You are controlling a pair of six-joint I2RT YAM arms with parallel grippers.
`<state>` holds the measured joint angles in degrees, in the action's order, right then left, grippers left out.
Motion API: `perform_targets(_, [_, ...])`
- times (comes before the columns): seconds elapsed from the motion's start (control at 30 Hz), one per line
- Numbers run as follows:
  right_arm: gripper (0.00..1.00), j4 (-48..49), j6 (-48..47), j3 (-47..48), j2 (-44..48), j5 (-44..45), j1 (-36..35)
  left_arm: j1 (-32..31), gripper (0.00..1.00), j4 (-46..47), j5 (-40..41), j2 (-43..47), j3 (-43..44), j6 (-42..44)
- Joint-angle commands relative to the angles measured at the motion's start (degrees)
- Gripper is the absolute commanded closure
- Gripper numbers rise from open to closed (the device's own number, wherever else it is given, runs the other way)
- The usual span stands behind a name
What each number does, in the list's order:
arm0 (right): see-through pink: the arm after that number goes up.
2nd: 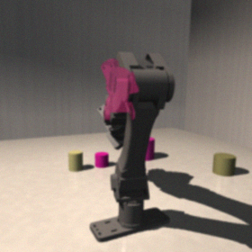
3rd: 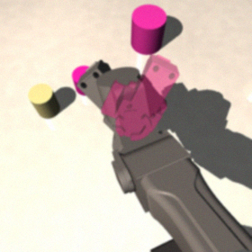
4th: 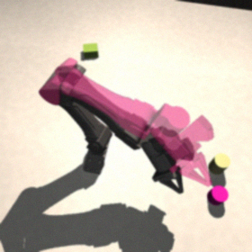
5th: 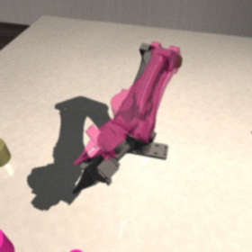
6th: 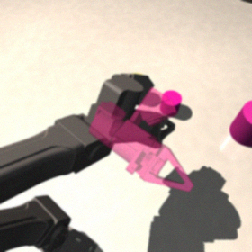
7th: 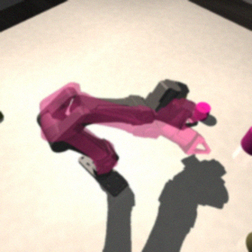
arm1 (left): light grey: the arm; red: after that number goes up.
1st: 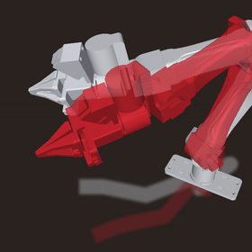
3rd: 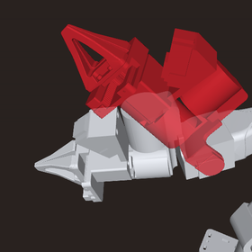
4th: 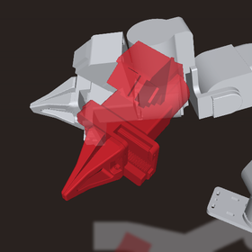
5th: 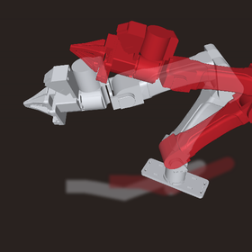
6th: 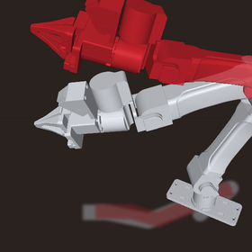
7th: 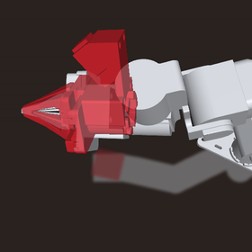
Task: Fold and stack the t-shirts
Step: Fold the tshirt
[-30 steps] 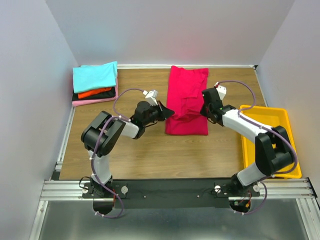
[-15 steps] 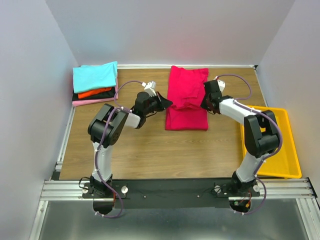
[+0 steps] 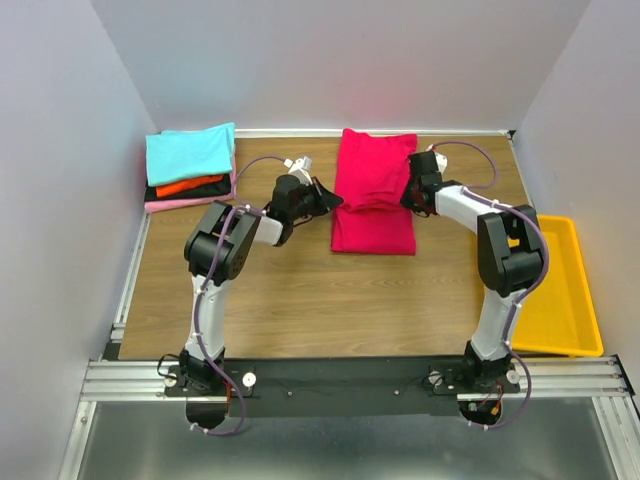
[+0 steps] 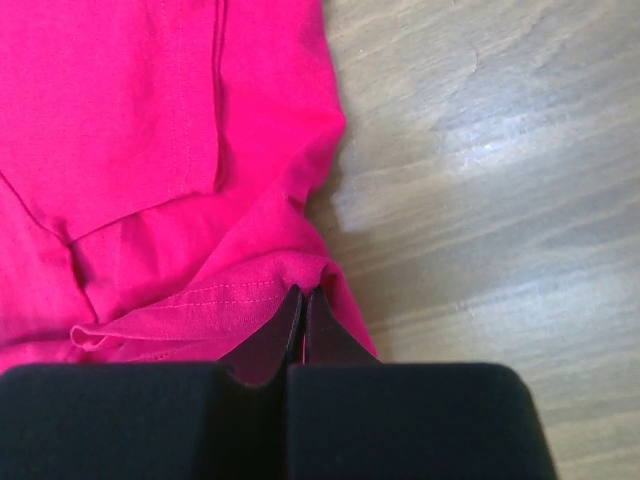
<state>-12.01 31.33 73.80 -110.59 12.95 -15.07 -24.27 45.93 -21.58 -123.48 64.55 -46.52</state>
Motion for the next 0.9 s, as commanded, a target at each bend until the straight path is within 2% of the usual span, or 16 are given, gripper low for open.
perform_targets(0.0, [0.99, 0.23, -1.1, 2.92, -2.53, -1.26, 0.83, 0.98, 0.97, -2.95, -1.09, -2.28, 3.46, 0.91])
perform_targets(0.07, [0.91, 0.06, -1.01, 3.98, -2.79, -2.31, 1.71, 1.77, 0.84, -4.0, -0.92, -2.55, 4.44, 0.47])
perform_targets(0.1, [0.82, -0.12, -1.01, 5.38, -2.88, -2.84, 2.06, 2.21, 0.71, -4.27, -0.83, -2.64, 5.66, 0.38])
perform_targets(0.13, [0.71, -0.21, -1.18, 6.0, -2.53, -3.71, 2.67, 2.56, 0.65, -5.14, -1.0, -2.38, 6.19, 0.38])
perform_targets(0.17, [0.5, -0.47, -1.53, 6.7, -1.31, -3.9, 2.76, 3.26, 0.55, -5.67, -0.66, -1.25, 7.15, 0.9])
perform_targets(0.23, [0.34, -0.64, -2.24, 7.58, 0.62, -3.72, 2.94, 3.62, 0.48, -8.57, 0.31, 0.6, 7.78, 2.22])
perform_targets(0.27, [0.32, -0.82, -2.5, 7.67, 1.59, -3.63, 2.85, 3.88, 0.44, -9.62, 1.79, 1.74, 7.95, 3.97])
perform_targets(0.33, [0.3, -0.82, -3.38, 6.72, 5.0, -3.98, 2.94, 3.79, 0.43, -12.34, 3.38, 5.26, 7.87, 6.0])
perform_targets(0.4, [0.29, -0.82, -4.08, 5.48, 7.04, -5.21, 2.85, 3.79, 0.37, -13.23, 4.79, 8.24, 6.91, 7.4])
perform_targets(0.6, [0.29, -0.73, -4.0, -2.86, 11.97, -11.97, 2.85, 2.48, 0.37, -15.34, 8.92, 13.26, -1.34, 12.94])
perform_targets(0.87, [0.29, -0.65, -2.15, -14.99, 19.17, -12.6, 2.68, -0.25, 0.38, -15.61, 13.23, 17.83, -11.9, 16.37])
